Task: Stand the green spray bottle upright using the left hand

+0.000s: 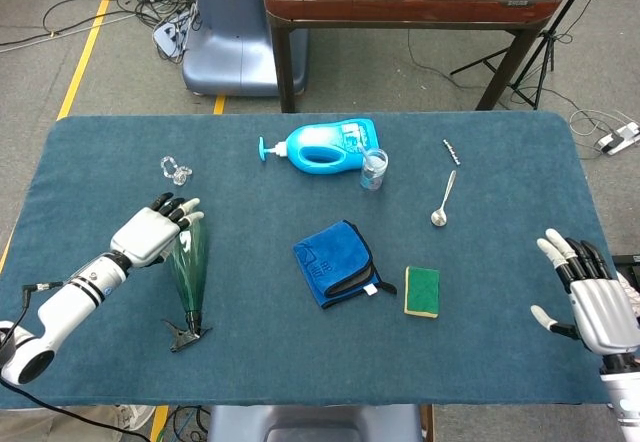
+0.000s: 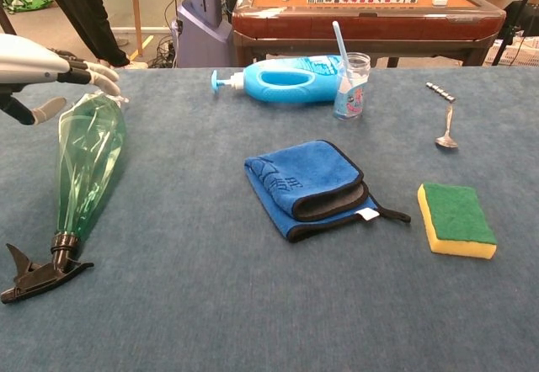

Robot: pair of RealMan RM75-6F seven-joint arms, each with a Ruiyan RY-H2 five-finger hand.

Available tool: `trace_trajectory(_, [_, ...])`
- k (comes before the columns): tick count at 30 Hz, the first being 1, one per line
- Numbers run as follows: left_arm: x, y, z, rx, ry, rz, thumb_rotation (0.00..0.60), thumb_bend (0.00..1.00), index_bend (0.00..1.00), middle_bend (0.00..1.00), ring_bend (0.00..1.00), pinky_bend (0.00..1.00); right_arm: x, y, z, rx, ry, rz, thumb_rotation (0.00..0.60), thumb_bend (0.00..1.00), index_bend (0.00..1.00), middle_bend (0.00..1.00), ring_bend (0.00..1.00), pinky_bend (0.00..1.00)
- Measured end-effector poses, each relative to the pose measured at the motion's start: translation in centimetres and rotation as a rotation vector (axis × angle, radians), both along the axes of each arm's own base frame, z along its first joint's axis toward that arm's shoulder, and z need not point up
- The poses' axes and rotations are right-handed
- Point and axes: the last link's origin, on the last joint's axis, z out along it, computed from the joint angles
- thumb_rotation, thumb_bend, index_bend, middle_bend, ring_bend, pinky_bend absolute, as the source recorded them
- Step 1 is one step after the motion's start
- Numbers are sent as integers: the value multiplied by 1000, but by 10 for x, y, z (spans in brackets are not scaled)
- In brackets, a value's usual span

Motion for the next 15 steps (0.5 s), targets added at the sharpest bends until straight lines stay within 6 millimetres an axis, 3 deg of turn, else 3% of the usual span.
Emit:
trace_trajectory(4, [2, 10, -6, -8, 6, 37, 587, 824, 102, 0, 0, 0, -1, 2, 1, -4, 0, -4, 600, 200, 93, 56, 0, 0])
trace_trajectory(11, [6, 23, -15, -24, 27, 95, 501, 907, 135, 17, 0, 0, -2, 3, 2, -8, 0, -10, 600, 199, 93, 56, 0, 0])
trace_trajectory(15, [7, 29, -16, -19, 49, 118, 417, 910, 156, 38, 0, 0, -3, 3, 2, -10, -1, -12, 600, 199, 93, 56, 0, 0])
